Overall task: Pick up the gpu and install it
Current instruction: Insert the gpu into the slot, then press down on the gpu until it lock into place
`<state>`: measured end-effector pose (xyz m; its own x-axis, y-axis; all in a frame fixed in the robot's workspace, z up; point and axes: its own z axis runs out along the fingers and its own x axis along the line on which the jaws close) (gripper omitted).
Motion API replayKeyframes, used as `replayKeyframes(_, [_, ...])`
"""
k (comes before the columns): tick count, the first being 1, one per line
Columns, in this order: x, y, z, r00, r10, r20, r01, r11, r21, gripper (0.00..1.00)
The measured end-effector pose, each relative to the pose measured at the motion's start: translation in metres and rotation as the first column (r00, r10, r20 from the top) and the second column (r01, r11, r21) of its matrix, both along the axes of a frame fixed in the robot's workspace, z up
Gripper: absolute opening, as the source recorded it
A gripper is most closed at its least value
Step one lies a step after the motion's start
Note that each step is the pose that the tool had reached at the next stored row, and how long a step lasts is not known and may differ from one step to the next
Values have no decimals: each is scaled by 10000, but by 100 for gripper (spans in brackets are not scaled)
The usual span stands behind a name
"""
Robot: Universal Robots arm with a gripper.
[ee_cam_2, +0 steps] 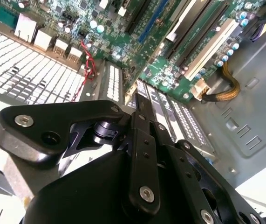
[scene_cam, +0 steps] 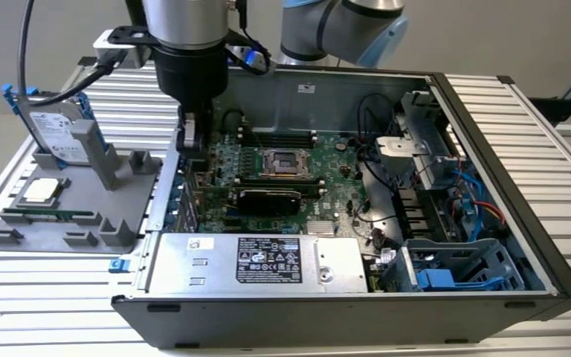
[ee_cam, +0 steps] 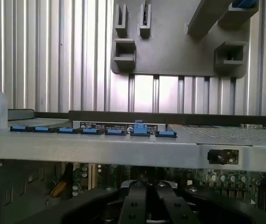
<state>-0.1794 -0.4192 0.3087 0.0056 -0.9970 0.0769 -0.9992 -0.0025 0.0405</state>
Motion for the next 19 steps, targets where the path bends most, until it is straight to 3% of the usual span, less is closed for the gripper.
replayKeyframes(13, [234, 1, 10, 9999, 104, 1, -104, 9999, 10, 0])
replayKeyframes(19, [392, 1, 14, 9999, 143, 1, -143, 9999, 23, 0])
